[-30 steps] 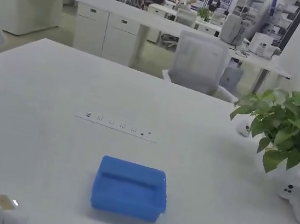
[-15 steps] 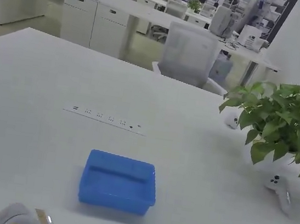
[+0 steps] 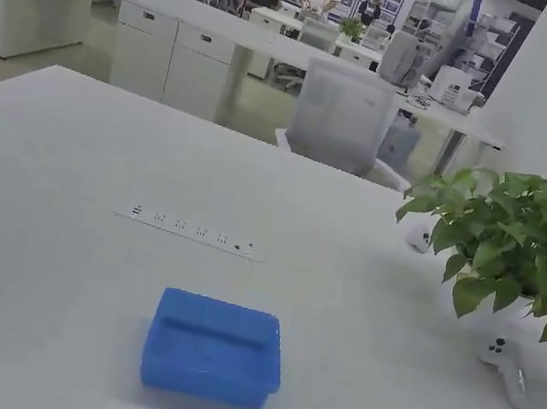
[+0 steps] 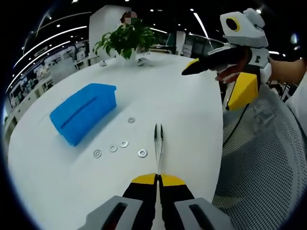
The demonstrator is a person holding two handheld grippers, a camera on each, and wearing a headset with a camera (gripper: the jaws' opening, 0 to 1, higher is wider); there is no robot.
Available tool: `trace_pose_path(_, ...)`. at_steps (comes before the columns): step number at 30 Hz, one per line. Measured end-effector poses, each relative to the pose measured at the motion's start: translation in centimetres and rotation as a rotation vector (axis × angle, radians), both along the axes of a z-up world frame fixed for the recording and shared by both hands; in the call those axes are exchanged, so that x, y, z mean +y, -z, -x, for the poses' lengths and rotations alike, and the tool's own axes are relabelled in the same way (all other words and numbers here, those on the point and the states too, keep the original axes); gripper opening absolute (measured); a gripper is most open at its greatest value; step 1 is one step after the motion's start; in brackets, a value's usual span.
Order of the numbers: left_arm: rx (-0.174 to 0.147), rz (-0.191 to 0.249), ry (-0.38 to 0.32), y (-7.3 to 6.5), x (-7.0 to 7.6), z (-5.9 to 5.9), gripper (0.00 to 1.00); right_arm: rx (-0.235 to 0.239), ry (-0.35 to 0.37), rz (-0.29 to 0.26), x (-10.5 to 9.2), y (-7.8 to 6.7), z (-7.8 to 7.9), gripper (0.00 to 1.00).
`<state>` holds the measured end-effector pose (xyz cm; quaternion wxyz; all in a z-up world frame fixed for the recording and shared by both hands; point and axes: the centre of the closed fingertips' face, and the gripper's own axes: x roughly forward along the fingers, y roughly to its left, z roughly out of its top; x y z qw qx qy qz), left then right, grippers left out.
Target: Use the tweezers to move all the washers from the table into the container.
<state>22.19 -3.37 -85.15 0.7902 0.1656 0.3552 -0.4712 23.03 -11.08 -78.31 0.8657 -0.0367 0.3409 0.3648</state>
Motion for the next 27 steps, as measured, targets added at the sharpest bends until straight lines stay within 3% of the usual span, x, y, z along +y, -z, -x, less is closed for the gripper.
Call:
trace_pose_path(2,-0.01,0.013,-0.009,-1.1,-0.1,0.2,0.0,0.039,-0.079,-0.025,1.4,0.4,1.1,0.78)
trace_pose_path(3,-0.014,0.024,-0.012,-1.8,-0.2,0.4,0.0,0.058,-0.1,-0.01,1.7,0.9,1.5,0.7)
trace_pose_path(7,-0.059,0.022,-0.011,-3.7,-0.3,0.8,0.0,0.064,-0.2,0.075,2.8,2.6,2.4,0.53)
trace_pose_path(9,-0.071,0.026,-0.009,-4.4,-0.3,1.1,0.0,0.088,-0.272,0.119,3.6,3.7,3.1,0.38)
trace_pose_path(10,-0.077,0.029,-0.007,-4.7,-0.4,1.2,0.0,0.044,-0.288,0.148,4.0,3.9,2.6,0.36)
trace_pose_path(12,-0.095,0.035,0.008,-5.5,-0.6,1.7,0.0,0.037,-0.347,0.175,5.0,4.2,2.7,0.32)
trace_pose_path(14,-0.117,0.022,0.028,-6.1,-0.7,2.0,0.0,-0.011,-0.373,0.187,5.8,3.9,2.3,0.3)
trace_pose_path(18,-0.16,0.023,0.087,-7.1,-1.4,2.9,0.0,-0.028,-0.449,0.209,7.2,3.8,2.7,0.18)
trace_pose_path(21,-0.18,0.017,0.104,-7.5,-1.9,3.2,0.0,-0.054,-0.506,0.257,7.5,4.1,2.9,0.08)
trace_pose_path(22,-0.189,-0.014,0.113,-7.4,-1.8,3.2,0.0,-0.07,-0.513,0.281,7.4,4.1,2.9,0.08)
trace_pose_path(27,-0.211,-0.012,0.132,-8.0,-2.1,3.4,0.0,-0.073,-0.519,0.261,7.3,3.8,3.2,0.07)
